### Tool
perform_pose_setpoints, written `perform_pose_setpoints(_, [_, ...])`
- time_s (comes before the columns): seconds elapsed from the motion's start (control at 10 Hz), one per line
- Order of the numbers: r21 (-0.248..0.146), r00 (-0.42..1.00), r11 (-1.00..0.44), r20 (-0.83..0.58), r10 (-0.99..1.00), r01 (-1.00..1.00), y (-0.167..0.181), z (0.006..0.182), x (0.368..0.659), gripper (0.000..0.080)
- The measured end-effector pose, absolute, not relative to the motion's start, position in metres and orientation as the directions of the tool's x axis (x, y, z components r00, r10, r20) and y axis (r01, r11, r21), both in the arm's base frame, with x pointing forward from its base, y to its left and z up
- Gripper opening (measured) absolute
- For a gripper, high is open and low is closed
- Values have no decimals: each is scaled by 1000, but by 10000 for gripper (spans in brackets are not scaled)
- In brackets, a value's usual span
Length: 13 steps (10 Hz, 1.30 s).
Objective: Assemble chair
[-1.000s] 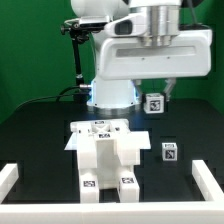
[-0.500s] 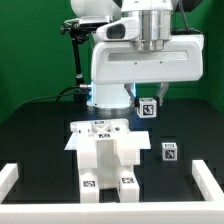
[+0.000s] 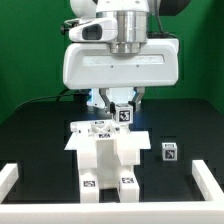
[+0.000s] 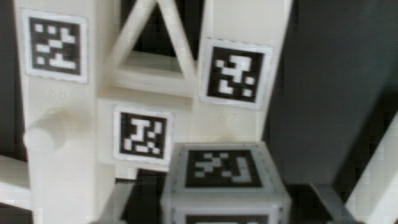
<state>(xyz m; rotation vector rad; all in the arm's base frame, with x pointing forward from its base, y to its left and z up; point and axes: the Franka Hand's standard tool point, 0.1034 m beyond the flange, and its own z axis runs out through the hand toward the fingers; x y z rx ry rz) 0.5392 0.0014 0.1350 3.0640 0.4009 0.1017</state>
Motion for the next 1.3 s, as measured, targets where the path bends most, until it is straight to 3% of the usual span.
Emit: perform_pose_setpoints(1.3, [76, 961, -964, 83, 262, 256, 5, 123, 544, 284])
